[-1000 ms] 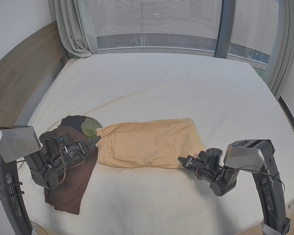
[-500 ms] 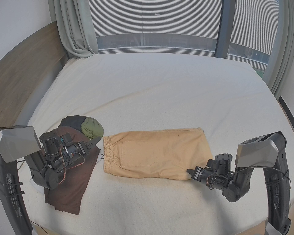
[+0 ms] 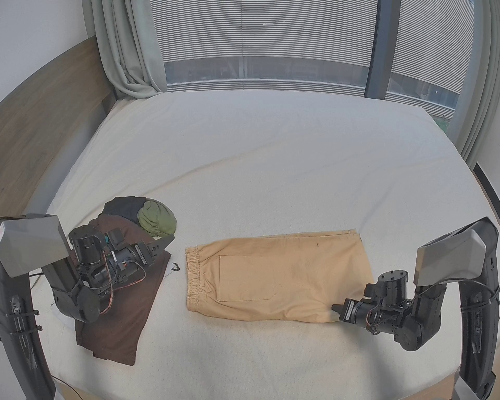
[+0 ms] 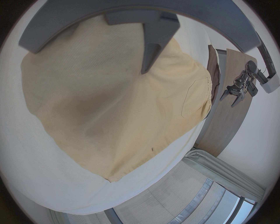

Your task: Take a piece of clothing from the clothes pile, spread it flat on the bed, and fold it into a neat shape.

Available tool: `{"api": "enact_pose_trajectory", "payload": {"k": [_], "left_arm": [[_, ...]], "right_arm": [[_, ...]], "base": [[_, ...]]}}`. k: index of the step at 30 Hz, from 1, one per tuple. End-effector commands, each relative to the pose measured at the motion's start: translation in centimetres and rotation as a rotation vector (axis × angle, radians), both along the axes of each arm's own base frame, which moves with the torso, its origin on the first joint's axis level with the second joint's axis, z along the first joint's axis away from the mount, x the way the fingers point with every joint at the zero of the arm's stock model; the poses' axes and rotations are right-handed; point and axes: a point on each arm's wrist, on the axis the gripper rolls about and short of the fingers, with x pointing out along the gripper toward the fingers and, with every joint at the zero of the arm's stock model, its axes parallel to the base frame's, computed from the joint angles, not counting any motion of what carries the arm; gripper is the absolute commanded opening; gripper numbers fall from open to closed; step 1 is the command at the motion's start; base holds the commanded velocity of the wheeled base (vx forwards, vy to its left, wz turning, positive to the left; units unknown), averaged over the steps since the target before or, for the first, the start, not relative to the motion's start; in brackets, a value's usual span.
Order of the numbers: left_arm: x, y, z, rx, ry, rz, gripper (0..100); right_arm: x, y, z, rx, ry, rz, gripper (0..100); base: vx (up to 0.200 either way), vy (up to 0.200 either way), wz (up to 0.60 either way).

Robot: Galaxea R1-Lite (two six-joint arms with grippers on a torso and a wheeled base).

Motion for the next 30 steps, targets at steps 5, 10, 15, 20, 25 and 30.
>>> {"api": "enact_pose_trajectory", "payload": {"k": [5,10,15,20,25,30], "left_arm": [[0.1,-0.3,0.0,-0.013,0.002,-0.006,100],[0.1,-0.7,-0.2,-0.014,0.006,-0.016,100],[0.1,-0.8,-0.6,-0.019,0.020,-0.051,100],[0.1,-0.9,-1.9,-0.025,0.054,-0.088,100],[0.2,-1.4,-2.7,-0.046,0.073,-0.109,100],[0.4,-1.8,-3.9,-0.064,0.065,-0.108,100]], "right_arm": [[-0.3,-0.2,0.0,-0.004,0.001,-0.006,0],[-0.2,-0.2,0.1,-0.020,-0.011,-0.028,100],[-1.3,-0.1,0.5,-0.024,-0.006,-0.009,100],[-2.7,0.2,1.1,-0.025,0.023,0.032,100],[-4.4,0.9,2.1,0.002,0.042,0.115,100],[-5.4,1.7,3.6,0.028,0.012,0.175,100]], "base": [[0.000,0.000,0.00],[0.000,0.000,0.00],[0.000,0.000,0.00],[0.000,0.000,0.00],[0.000,0.000,0.00],[0.000,0.000,0.00]]}}
